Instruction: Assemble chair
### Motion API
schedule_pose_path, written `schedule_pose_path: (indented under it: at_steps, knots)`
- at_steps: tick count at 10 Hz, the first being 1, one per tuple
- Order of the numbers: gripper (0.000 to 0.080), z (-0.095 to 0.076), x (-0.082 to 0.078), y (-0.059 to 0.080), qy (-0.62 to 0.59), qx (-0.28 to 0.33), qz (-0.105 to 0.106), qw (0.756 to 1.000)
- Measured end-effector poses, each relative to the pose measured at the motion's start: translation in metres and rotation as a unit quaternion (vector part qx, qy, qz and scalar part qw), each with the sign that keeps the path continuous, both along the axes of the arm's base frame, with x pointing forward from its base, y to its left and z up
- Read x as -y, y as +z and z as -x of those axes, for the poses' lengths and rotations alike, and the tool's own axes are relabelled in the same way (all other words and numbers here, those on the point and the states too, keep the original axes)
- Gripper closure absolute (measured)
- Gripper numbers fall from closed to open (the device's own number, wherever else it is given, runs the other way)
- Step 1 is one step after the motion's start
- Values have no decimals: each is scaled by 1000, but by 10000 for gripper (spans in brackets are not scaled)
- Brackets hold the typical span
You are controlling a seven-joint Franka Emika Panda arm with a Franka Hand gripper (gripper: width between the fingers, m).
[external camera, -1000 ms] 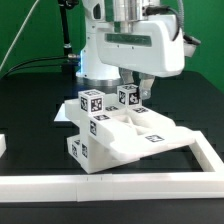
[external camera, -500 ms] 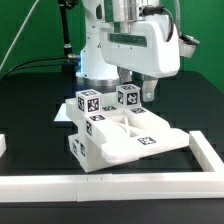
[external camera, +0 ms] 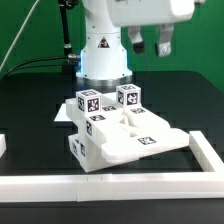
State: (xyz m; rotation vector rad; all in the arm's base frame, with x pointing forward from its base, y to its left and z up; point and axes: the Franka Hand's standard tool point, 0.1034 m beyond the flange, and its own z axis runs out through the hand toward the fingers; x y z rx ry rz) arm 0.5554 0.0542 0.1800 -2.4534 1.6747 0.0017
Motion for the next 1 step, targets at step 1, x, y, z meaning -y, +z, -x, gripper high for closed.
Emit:
schedule_pose_path:
  at_steps: [1]
  knots:
    - [151,0,0,-1,0,-1,0,1000]
